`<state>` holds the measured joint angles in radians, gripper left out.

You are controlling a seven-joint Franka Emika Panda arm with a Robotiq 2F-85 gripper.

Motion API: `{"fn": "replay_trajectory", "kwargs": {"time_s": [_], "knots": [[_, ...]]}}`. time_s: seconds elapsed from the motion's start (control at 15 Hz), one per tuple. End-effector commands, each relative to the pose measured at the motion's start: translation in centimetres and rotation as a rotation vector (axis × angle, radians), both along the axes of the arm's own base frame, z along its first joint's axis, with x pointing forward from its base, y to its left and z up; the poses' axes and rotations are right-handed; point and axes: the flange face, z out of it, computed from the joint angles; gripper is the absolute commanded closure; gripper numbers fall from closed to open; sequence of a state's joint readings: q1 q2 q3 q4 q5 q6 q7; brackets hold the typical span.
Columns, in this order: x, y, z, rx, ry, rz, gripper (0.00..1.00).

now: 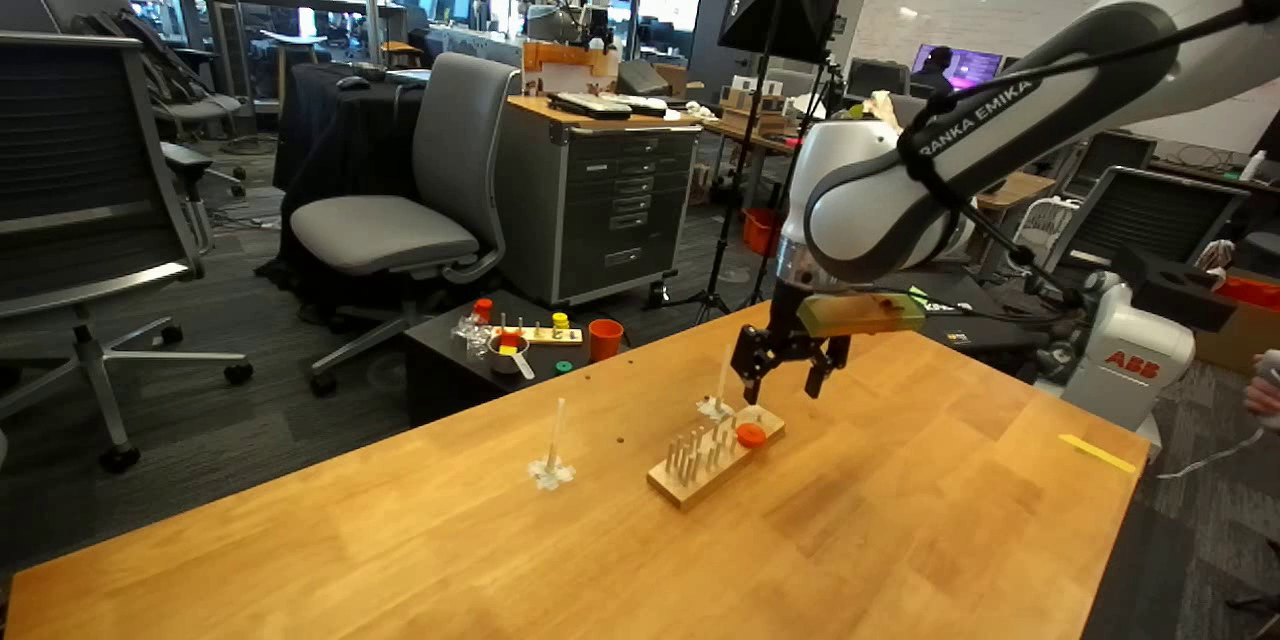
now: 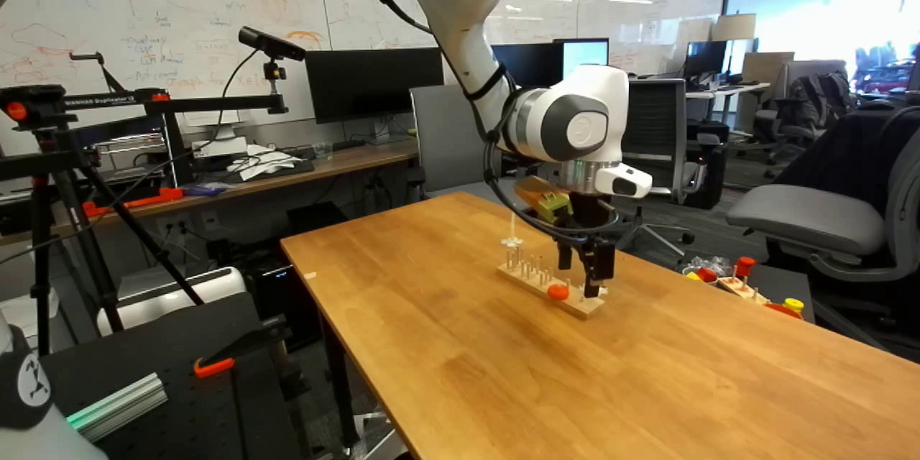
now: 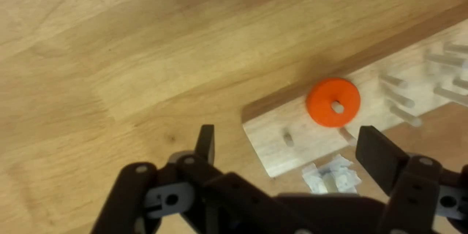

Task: Take the orange object and position it onto one of the small dowels

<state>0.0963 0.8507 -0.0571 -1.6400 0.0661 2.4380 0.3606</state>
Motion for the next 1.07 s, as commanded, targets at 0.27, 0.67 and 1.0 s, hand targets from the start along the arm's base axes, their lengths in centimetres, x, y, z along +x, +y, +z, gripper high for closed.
{"fn": "replay_trajectory", "kwargs": {"time_s": [0.27, 0.67, 1.0], "knots": [[-4.8, 5.4, 12.1, 0.06, -0.084, 0.102, 0.0], [-13.6, 10.9, 15.6, 0.103, -0.027, 0.265, 0.0], [-19.0, 12.2, 17.7, 0.096, 0.032, 0.363, 0.0]]}}
